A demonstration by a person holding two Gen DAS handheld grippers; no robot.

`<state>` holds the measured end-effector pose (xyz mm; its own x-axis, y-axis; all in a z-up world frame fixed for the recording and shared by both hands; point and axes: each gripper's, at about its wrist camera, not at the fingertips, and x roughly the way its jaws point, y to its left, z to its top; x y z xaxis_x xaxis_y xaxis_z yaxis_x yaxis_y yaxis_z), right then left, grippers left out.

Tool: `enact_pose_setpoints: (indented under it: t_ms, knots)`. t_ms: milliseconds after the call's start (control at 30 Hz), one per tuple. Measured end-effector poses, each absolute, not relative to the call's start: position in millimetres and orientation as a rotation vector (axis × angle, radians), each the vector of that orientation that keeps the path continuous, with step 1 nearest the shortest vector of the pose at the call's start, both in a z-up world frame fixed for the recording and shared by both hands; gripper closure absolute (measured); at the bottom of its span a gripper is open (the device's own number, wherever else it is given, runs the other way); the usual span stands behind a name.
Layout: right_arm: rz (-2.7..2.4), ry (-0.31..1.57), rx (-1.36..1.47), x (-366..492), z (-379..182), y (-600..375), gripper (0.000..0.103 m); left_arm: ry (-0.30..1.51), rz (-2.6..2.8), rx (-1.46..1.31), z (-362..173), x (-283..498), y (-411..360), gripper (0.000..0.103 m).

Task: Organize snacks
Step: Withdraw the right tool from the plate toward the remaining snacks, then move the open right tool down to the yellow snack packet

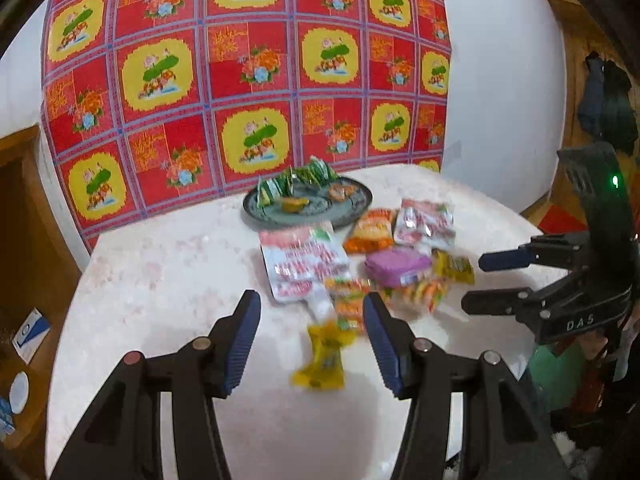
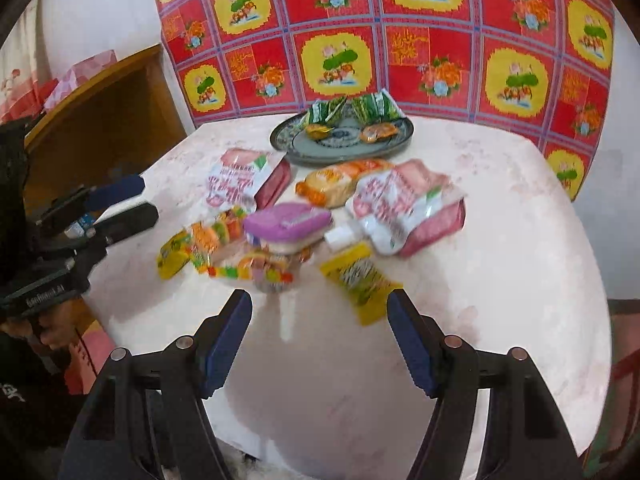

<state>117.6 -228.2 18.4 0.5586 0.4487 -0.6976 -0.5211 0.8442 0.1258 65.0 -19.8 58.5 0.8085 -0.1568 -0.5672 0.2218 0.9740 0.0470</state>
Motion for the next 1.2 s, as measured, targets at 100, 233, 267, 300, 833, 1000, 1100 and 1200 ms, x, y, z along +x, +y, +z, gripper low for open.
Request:
enact_pose_setpoints:
  t_ms: [100, 233, 267, 300, 833, 1000, 1100, 1200]
  knots:
    - [0.549, 0.792, -0.129, 113.4, 11.3, -225.0, 0.031, 0.615, -0.229, 0.084, 44.8, 56.9, -20.8, 0.047]
    - [0.531, 0.784, -0.137, 110.7, 5.7, -225.1, 0.031, 0.646, -0.24, 0.046, 29.7, 48.0, -17.6, 0.047]
    - [0.525, 0.776, -0.136, 109.5, 5.1, -225.9, 0.031, 0.656, -0.244, 0.042, 26.5, 46.3, -16.6, 0.047]
    - [0.52, 0.77, -0.135, 108.7, 5.3, -226.0, 0.031, 0.664, -0.25, 0.045, 23.7, 44.4, -16.2, 0.047]
    - [0.483, 0.614, -0.169, 87.0, -1.2, -223.5, 0.03, 0.63, -0.224, -0.045, 22.8, 47.3, -11.9, 0.042]
    - [0.482, 0.59, -0.171, 84.2, -3.2, -223.4, 0.03, 0.616, -0.183, 0.023, 26.3, 62.4, -16.7, 0.042]
    - [0.481, 0.59, -0.171, 84.5, -2.7, -223.0, 0.03, 0.649, -0.207, -0.031, 19.4, 71.2, -13.6, 0.053]
    - [0.49, 0.593, -0.167, 85.3, -1.6, -224.0, 0.03, 0.652, -0.218, -0.033, 17.9, 70.8, -14.9, 0.073]
